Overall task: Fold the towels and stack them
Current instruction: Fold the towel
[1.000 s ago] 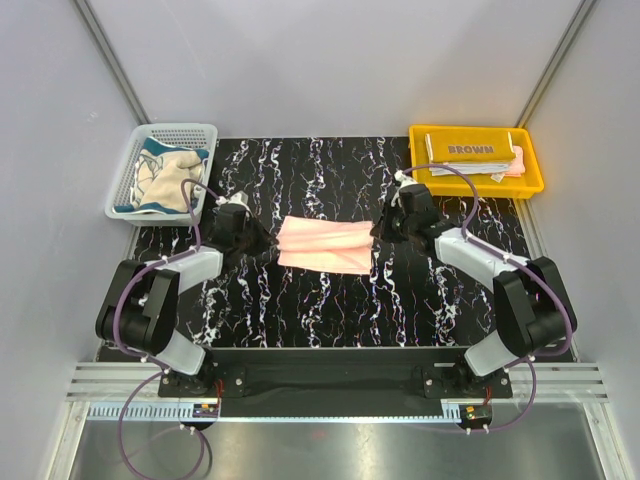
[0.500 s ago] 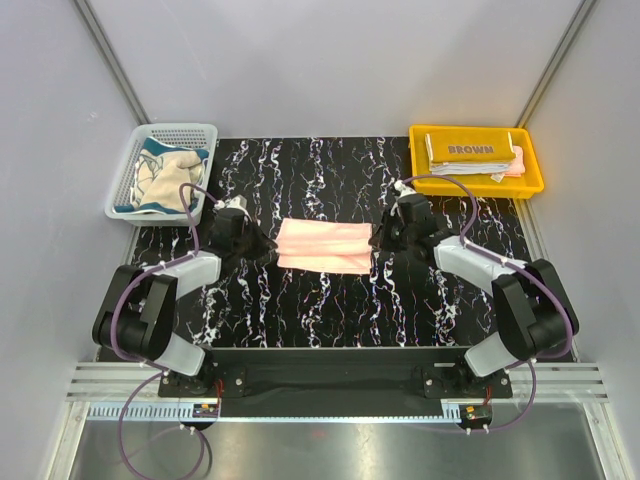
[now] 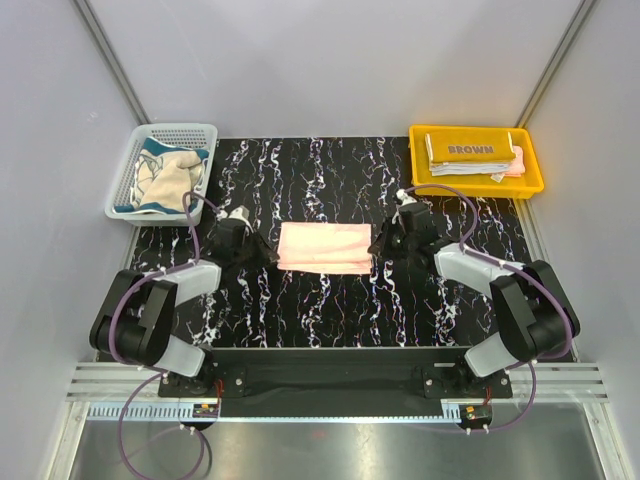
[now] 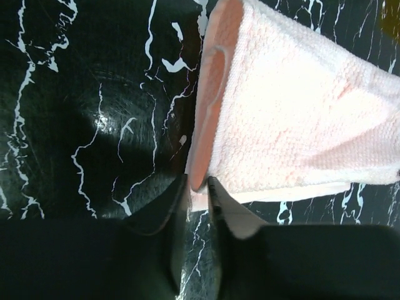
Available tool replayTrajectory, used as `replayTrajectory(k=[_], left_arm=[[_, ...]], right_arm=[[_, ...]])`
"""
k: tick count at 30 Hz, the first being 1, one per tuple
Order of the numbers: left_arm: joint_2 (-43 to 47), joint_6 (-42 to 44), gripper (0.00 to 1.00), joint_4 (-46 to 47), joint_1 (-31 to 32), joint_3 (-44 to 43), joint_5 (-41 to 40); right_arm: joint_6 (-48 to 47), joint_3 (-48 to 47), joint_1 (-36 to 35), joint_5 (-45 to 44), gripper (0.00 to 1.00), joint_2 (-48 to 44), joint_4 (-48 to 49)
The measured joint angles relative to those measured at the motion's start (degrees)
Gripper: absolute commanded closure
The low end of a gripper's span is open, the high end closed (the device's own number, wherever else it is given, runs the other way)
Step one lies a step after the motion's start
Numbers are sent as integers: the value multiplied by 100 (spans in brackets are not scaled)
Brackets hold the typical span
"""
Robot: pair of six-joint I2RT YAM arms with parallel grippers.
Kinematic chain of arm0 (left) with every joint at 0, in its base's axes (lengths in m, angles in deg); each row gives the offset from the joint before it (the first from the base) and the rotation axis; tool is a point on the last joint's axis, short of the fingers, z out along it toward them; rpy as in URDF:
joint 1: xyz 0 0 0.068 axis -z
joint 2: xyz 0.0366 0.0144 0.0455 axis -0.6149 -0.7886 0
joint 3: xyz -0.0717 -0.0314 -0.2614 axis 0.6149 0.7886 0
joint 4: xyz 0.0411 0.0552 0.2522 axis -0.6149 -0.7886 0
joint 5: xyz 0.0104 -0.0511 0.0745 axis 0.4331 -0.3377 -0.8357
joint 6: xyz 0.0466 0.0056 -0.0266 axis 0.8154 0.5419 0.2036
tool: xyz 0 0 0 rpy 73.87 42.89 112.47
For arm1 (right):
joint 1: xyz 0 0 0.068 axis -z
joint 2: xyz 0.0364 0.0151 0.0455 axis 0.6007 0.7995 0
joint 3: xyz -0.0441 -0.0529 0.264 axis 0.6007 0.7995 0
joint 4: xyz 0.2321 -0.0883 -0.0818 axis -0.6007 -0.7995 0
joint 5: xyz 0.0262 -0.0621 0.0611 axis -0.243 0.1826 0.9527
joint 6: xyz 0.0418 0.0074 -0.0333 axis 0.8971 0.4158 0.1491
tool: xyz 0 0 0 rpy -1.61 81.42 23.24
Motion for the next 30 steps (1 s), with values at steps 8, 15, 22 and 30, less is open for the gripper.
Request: replayTrajectory(k=[8,15,22,30], left_arm=[[874,179,70,-728,0,-138,-127],[658,271,82,-1259,245,-1370,-164],[-780,203,90,-1224,826,-2260,-168],[-1231,61,95,-1349,1038,-1891,-203]], right_arm=[[120,133,-9,2,59,-437,-188],[310,-107,-15,-247,59,-645,-638],[573,-870,-31,-111,62,136,-695],[822,-181,-76,149,63,413,-490]])
